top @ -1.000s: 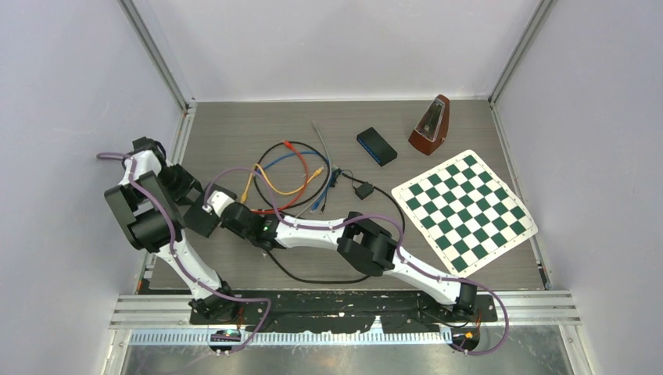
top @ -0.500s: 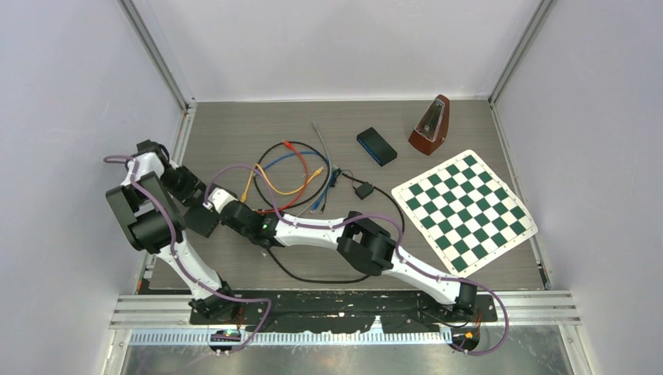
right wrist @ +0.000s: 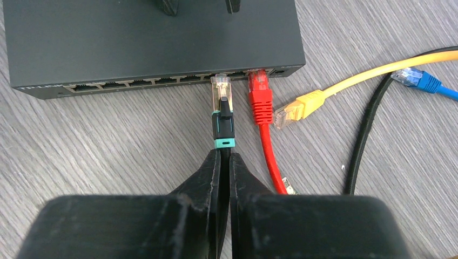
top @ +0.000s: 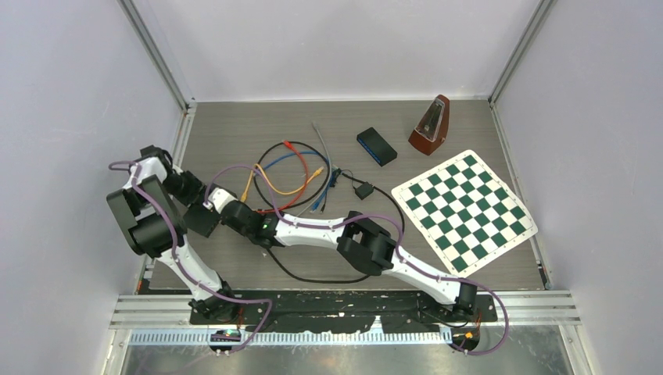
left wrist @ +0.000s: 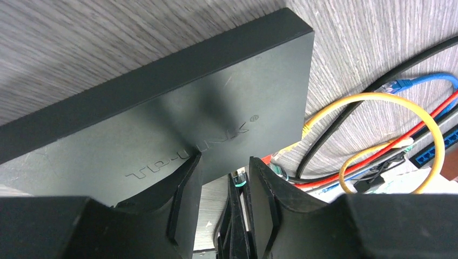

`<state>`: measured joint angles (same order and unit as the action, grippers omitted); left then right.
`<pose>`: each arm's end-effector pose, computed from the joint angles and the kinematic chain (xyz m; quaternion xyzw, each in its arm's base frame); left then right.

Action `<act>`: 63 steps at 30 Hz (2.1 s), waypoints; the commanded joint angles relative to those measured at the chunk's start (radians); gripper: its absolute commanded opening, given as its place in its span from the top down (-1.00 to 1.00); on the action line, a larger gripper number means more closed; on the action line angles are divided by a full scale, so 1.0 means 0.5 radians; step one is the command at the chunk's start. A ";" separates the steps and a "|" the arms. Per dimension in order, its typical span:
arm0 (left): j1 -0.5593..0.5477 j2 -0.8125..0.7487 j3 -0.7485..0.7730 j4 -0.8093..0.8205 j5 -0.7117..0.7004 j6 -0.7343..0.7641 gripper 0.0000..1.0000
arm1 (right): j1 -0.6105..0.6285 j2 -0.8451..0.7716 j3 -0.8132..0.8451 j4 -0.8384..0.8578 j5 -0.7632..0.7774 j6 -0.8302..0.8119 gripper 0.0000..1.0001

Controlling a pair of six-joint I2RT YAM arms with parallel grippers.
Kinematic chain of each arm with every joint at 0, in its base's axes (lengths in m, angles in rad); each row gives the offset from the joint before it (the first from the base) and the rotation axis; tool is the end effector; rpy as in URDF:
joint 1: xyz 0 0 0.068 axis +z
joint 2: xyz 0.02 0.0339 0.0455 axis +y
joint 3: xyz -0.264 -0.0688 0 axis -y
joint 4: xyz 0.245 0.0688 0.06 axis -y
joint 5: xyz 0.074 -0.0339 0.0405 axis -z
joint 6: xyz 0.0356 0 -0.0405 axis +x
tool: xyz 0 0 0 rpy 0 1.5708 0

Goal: Insert the plug into the switch port
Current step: Insert the connector into the switch port.

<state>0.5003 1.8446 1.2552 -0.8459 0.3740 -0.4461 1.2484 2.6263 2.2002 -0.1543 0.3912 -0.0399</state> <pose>0.3071 0.1531 0.1752 -0.4356 0.8783 -0.1836 0.0715 0.1989 0.5525 0.1383 -0.4445 0.7456 0.1241 0.4808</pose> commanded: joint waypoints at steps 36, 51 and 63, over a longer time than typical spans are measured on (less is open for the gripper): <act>-0.022 0.369 0.578 -0.046 -0.375 0.078 0.12 | 0.003 -0.262 -0.420 0.288 -0.120 0.060 0.90; -0.007 0.199 0.331 -0.091 -0.188 0.030 0.15 | 0.022 -0.291 -0.409 0.210 -0.095 0.071 0.90; -0.004 0.110 0.198 -0.045 -0.172 0.015 0.15 | 0.046 -0.342 -0.393 0.110 -0.096 0.179 0.90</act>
<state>0.4995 1.9453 1.3838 -0.8261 0.2543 -0.4343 1.2587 2.5248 2.0102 -0.0704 0.3531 0.0139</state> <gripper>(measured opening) 0.428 0.101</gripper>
